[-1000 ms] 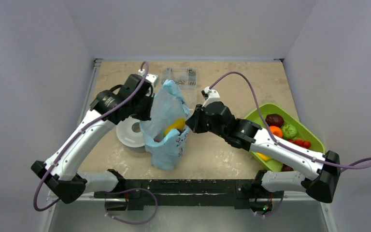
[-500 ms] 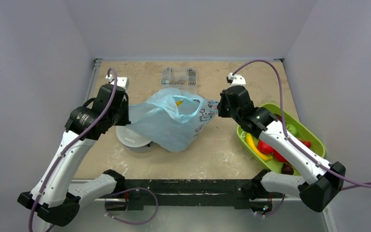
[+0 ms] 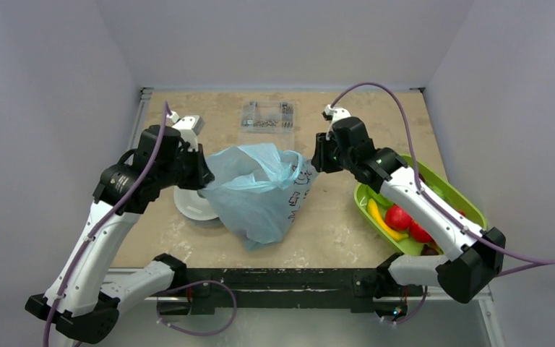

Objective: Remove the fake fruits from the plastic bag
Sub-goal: Adjust the plastic bag at the center of the board.

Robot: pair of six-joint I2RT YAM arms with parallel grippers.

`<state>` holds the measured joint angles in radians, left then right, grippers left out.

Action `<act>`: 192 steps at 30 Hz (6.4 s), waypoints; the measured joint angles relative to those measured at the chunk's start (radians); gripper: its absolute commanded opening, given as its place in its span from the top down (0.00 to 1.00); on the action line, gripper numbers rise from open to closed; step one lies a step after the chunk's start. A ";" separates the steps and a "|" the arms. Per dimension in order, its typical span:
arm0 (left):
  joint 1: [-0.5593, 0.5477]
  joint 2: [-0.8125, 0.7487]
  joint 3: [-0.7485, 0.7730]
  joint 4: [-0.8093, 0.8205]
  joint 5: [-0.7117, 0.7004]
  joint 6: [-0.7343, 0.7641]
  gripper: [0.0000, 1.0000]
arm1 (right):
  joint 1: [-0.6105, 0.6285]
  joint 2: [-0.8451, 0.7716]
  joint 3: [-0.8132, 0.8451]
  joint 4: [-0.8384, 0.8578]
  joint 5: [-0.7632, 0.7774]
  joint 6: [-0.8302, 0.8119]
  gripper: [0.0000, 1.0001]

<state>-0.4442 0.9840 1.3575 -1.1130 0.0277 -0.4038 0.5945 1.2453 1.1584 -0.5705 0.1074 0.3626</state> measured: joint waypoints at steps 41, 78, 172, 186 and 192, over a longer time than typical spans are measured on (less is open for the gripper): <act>-0.275 -0.002 0.186 -0.033 0.253 -0.021 0.25 | 0.391 0.080 0.187 0.053 0.420 -0.216 0.75; -0.914 0.492 0.156 0.177 -0.728 0.594 1.00 | 0.144 0.254 0.485 0.082 -0.391 -0.184 1.00; -0.247 0.254 0.124 0.085 0.045 -0.047 0.25 | 0.465 -0.047 -0.141 0.324 -0.111 0.203 0.49; -0.056 0.301 -0.098 0.419 0.395 -0.152 1.00 | 0.929 -0.061 -0.198 0.404 0.205 -0.023 0.72; 0.005 0.318 -0.169 0.631 0.566 -0.291 1.00 | 1.093 0.370 -0.134 0.478 0.494 -0.106 0.85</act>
<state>-0.4397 1.3022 1.1889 -0.4824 0.5938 -0.6952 1.6871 1.6154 1.0241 -0.0921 0.6014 0.2562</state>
